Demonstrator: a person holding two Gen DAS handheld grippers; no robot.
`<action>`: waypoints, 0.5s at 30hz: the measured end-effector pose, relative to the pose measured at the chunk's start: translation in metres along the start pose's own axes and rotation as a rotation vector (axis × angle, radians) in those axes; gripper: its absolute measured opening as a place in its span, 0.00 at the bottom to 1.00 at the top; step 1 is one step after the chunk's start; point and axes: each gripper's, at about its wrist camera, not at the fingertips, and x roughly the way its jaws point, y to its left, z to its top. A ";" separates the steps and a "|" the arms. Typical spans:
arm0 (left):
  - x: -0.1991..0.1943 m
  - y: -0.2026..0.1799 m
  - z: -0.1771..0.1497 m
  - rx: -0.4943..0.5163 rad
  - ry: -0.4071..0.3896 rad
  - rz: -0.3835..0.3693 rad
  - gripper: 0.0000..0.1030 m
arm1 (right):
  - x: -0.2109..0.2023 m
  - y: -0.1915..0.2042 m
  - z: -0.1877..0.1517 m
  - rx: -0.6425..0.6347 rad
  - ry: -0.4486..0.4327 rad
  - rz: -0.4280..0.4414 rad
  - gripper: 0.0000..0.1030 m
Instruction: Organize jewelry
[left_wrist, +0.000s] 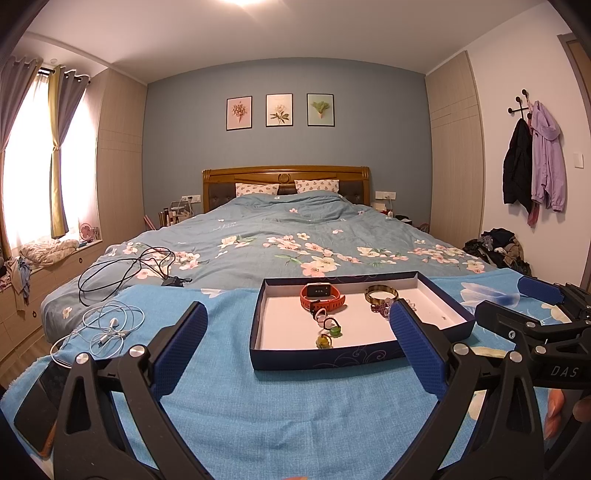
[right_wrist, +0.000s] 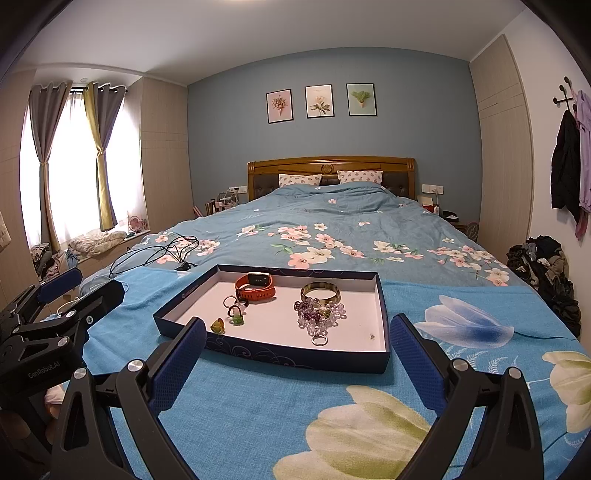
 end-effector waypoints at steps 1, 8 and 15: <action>0.000 -0.001 0.001 0.002 -0.001 0.001 0.94 | 0.000 0.000 0.000 0.001 0.000 0.000 0.93; 0.000 -0.002 0.000 -0.002 -0.002 0.004 0.94 | 0.000 0.000 0.000 0.001 -0.001 0.001 0.93; -0.003 -0.006 -0.004 0.014 -0.007 -0.002 0.94 | 0.000 -0.002 -0.001 -0.007 0.011 0.002 0.93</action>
